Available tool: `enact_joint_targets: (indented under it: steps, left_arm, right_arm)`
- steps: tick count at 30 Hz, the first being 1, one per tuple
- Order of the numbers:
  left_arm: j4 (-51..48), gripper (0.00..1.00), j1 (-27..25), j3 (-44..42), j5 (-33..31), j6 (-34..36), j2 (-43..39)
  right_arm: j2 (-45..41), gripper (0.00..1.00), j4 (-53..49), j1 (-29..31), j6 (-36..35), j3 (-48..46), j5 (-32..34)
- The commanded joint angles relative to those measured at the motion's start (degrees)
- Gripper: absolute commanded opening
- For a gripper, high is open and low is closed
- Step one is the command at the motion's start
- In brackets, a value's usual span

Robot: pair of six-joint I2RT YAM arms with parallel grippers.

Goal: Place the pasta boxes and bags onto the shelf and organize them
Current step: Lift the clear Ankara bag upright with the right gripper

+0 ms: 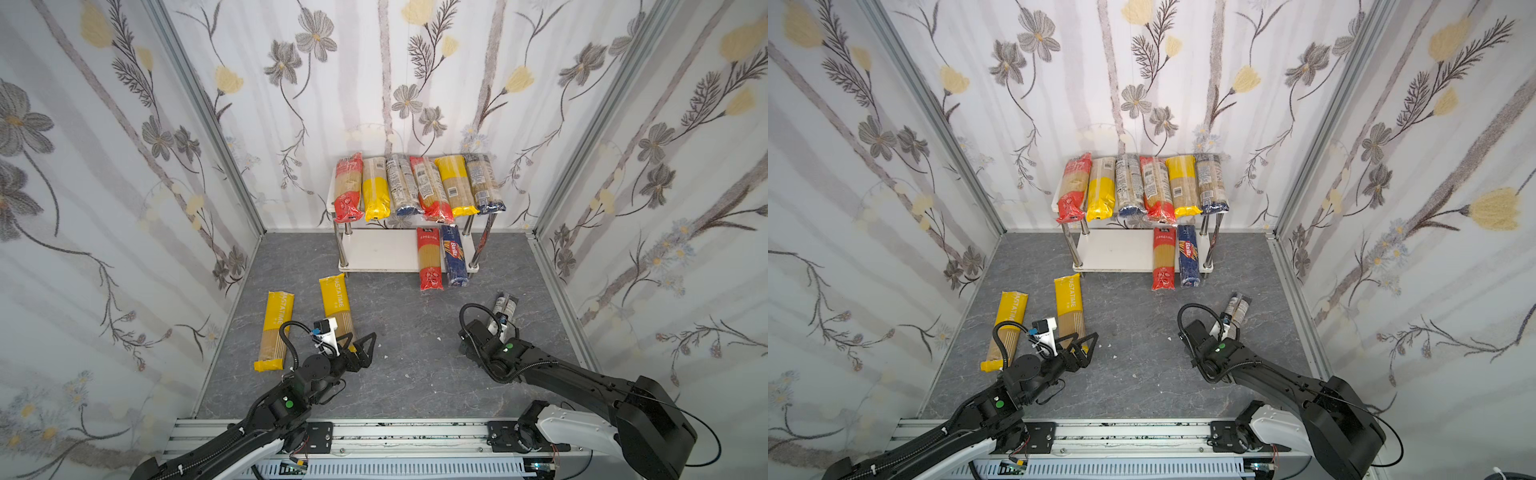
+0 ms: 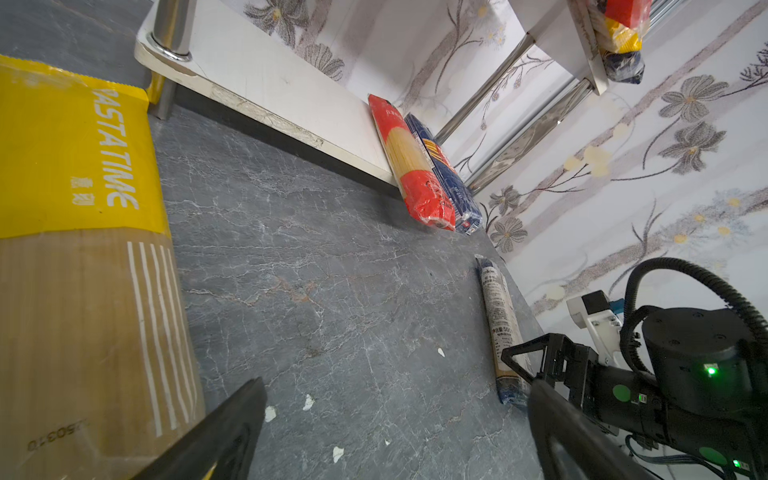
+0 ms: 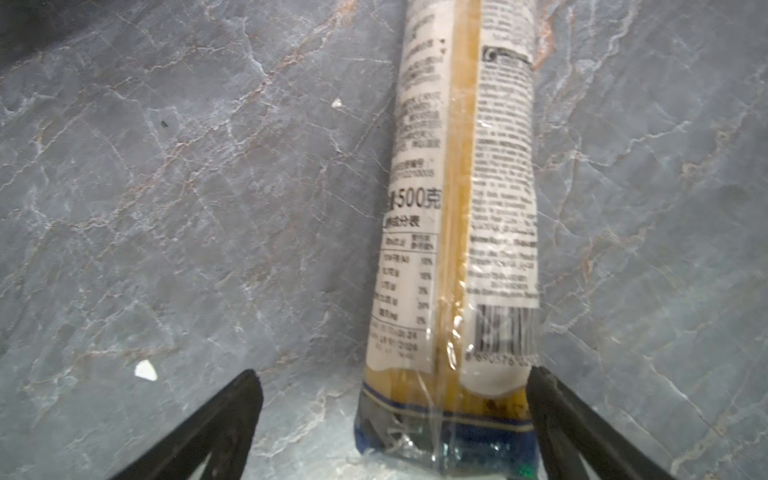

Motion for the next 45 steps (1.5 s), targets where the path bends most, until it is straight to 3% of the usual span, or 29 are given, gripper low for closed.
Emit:
enact_joint_targets:
  steps: [1,14,23,28,33,38,41,43,45]
  left_arm:
    - [0.2,1.00,-0.1,0.0,1.3,-0.9,-0.2]
    - [0.1,1.00,-0.1,-0.4,0.7,-1.4,1.7]
    - [0.2,1.00,0.0,-0.2,0.6,-0.5,1.7]
    - [0.1,1.00,0.1,-0.2,1.0,0.4,1.1]
    - [-1.2,1.00,0.0,-0.2,1.6,0.9,-0.6]
    - [-3.7,1.00,0.0,-0.2,1.0,1.1,-3.3]
    - [-5.5,1.00,0.0,-0.2,0.9,0.8,-5.4]
    - [-6.1,1.00,0.0,-0.6,1.0,0.4,-6.6]
    - [-6.4,1.00,0.1,-0.7,1.3,-0.1,-7.3]
  right_arm:
    - [-1.3,0.98,-0.4,2.4,8.1,-2.4,3.8]
    - [4.0,0.93,2.2,3.6,7.8,-1.9,5.6]
    - [12.3,0.67,3.8,5.9,5.9,2.1,5.6]
    - [18.5,0.39,4.1,6.4,4.7,4.9,4.2]
    - [21.8,0.33,2.6,12.1,6.9,7.3,3.6]
    - [23.2,0.34,0.7,20.8,10.5,9.2,3.2]
    - [23.8,0.43,-1.7,24.4,13.7,9.4,3.5]
    - [23.6,0.63,-4.0,25.9,15.9,9.2,4.6]
    - [22.8,0.90,-4.4,26.7,17.1,8.4,5.2]
